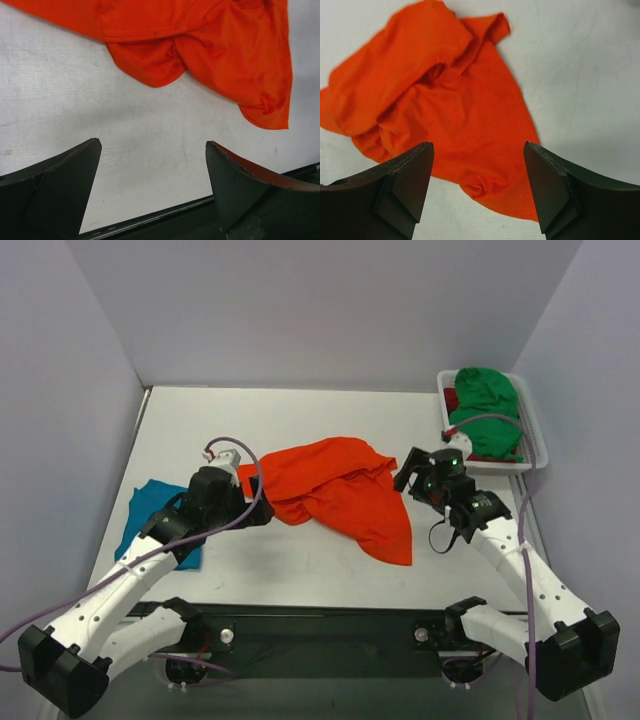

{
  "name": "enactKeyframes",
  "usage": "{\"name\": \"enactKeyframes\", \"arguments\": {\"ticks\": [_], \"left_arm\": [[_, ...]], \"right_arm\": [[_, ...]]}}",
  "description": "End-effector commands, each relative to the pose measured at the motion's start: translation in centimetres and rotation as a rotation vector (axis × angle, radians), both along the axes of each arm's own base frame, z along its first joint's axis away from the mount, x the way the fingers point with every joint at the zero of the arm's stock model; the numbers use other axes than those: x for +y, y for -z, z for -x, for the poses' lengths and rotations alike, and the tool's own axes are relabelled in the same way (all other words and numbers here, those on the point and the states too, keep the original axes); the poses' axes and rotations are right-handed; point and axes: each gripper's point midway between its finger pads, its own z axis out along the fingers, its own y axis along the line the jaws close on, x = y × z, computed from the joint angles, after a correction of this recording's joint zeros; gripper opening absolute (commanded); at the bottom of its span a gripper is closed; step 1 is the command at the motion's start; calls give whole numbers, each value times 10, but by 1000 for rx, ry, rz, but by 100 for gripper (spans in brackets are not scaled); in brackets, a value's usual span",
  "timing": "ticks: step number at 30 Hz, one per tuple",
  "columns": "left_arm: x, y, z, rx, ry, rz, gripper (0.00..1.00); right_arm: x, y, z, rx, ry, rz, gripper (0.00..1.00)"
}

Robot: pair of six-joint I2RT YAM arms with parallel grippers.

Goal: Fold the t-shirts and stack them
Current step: Move the tshirt to the center of the board, then flatten out the tshirt

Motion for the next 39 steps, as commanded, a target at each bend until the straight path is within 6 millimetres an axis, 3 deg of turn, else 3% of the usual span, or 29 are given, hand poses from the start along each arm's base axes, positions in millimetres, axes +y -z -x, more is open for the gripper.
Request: {"name": "enactKeyframes", "arguments": {"ticks": [1,5,8,11,15,18,25,31,34,35,39], "left_arm": [[-1,20,-9,22,-85,49,97],[-5,42,-15,44,-124,79,96],[-15,53,-21,68,-109,93,94],[-32,64,-25,93,-75,118,91],[-73,69,-18,97,20,107,91],[-81,83,-17,134,22,54,91],[-47,100,-31,120,-142,-70,91],[-21,113,-48,105,-284,-188,91],[-22,120,-61,111,-308,-202,91],[-29,117,-67,105,-303,-186,91],[-47,121,-78,112,-260,-153,91]], "right_arm": [[29,43,23,75,-59,-60,73],[50,84,43,136,-102,-3,70],[41,111,49,176,-65,90,69],[18,133,56,217,8,145,69],[-14,152,65,268,104,93,67],[-18,161,75,309,92,28,63],[-8,190,110,373,87,-67,60],[-7,199,117,378,96,-56,56],[-1,197,114,372,79,-61,43],[4,192,110,358,68,-71,32],[16,167,97,311,20,-97,13]]}}
